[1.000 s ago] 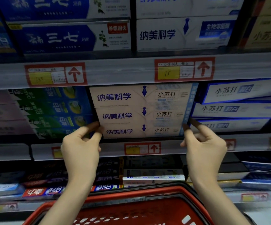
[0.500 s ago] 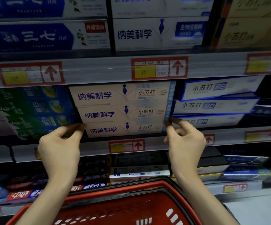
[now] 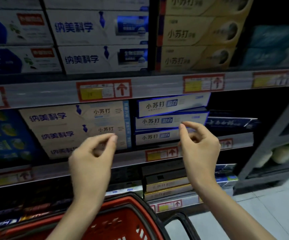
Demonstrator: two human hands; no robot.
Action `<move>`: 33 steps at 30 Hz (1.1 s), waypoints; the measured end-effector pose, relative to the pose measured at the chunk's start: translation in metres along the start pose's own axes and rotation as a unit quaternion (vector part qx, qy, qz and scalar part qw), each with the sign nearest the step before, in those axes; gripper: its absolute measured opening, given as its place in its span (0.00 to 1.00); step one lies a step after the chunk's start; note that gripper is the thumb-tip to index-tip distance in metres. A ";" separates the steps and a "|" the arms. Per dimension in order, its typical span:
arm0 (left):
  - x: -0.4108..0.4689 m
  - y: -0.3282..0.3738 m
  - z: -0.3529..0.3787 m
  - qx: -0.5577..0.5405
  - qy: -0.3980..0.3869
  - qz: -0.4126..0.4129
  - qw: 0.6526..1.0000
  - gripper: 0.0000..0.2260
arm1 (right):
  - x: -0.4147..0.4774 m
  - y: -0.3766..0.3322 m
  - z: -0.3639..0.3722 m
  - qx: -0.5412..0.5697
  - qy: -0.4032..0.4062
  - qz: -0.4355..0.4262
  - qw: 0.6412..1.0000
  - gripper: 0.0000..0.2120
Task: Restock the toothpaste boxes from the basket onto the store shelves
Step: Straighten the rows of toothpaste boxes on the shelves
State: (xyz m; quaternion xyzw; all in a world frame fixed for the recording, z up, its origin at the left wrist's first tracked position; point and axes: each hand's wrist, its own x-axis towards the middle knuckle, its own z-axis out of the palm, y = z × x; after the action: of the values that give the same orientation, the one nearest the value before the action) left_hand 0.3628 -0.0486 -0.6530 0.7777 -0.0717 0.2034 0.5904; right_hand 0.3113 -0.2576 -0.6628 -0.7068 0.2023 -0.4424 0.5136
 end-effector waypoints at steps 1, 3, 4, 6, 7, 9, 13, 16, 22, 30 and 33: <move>-0.005 0.003 0.013 0.003 -0.023 -0.001 1.000 0.06 | 0.007 0.000 -0.009 -0.008 -0.007 -0.005 1.000 0.03; -0.012 0.010 0.035 0.012 -0.058 -0.010 0.998 0.10 | 0.018 0.001 -0.025 -0.030 -0.025 -0.006 0.999 0.05; -0.015 0.013 0.046 0.020 -0.071 -0.020 0.997 0.13 | 0.023 0.003 -0.033 -0.043 -0.034 -0.003 0.999 0.06; -0.020 0.019 0.064 0.038 -0.091 -0.042 0.994 0.14 | 0.033 0.008 -0.048 -0.058 -0.037 0.007 0.998 0.08; -0.021 0.017 0.071 0.053 -0.085 -0.048 0.994 0.08 | 0.037 0.012 -0.053 -0.059 -0.032 0.015 0.998 0.09; -0.023 0.020 0.083 0.082 -0.065 -0.067 0.992 0.07 | 0.044 0.022 -0.062 -0.047 -0.010 0.038 0.998 0.13; -0.021 0.023 0.098 0.125 -0.032 -0.075 0.989 0.21 | 0.048 0.045 -0.070 -0.008 0.011 0.060 0.998 0.17; -0.021 0.025 0.104 0.140 -0.028 -0.084 0.986 0.25 | 0.054 0.056 -0.071 0.008 -0.023 0.061 0.998 0.15; -0.028 0.026 0.114 0.133 0.009 -0.086 0.987 0.14 | 0.074 0.066 -0.071 0.025 -0.057 0.022 0.998 0.09; -0.021 0.012 0.112 0.094 0.036 -0.096 0.990 0.10 | 0.076 0.066 -0.055 0.062 -0.101 0.046 0.992 0.14; -0.019 0.010 0.111 0.087 0.030 -0.088 0.992 0.13 | 0.074 0.068 -0.050 0.065 -0.095 0.054 0.992 0.17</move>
State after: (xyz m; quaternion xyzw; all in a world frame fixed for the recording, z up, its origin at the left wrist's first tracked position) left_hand 0.3679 -0.1596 -0.6759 0.8229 0.0331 0.1793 0.5382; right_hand 0.3201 -0.3666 -0.6893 -0.6988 0.1615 -0.3566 0.5987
